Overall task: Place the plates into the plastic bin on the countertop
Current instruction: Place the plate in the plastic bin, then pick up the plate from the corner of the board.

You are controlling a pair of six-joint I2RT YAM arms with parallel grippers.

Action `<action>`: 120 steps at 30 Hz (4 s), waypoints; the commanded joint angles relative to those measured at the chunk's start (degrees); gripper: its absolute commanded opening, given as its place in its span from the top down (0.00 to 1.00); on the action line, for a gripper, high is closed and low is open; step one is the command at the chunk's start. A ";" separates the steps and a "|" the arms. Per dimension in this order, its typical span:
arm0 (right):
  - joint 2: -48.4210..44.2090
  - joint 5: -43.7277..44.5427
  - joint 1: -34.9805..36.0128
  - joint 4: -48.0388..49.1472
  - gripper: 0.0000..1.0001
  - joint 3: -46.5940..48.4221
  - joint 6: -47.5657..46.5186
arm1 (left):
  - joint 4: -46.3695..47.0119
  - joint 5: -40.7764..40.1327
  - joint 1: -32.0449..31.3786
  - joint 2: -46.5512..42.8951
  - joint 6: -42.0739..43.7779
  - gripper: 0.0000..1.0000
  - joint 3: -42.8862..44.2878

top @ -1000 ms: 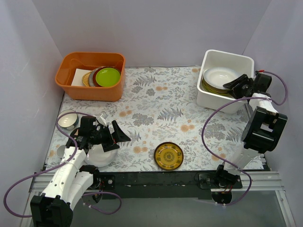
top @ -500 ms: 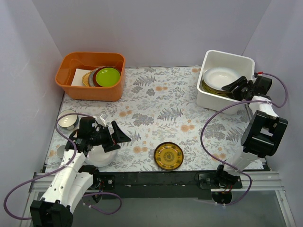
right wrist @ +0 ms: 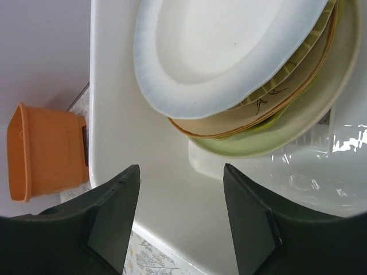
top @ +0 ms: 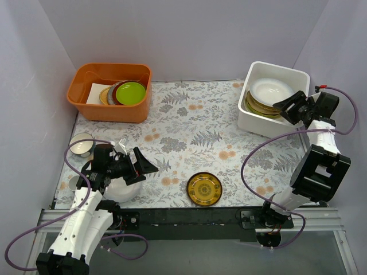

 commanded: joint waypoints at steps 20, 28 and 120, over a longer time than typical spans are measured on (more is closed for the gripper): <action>-20.43 -9.06 -0.72 -9.90 0.33 -9.42 -1.27 | -3.33 1.25 0.28 -3.72 -1.80 0.02 2.06; -26.76 -6.79 8.42 -14.66 0.33 -5.65 -2.51 | -5.35 -1.20 0.36 -3.29 -1.54 0.02 4.26; 35.20 3.24 87.53 43.26 0.38 3.05 33.62 | -25.48 -32.32 0.28 11.66 10.42 0.02 32.30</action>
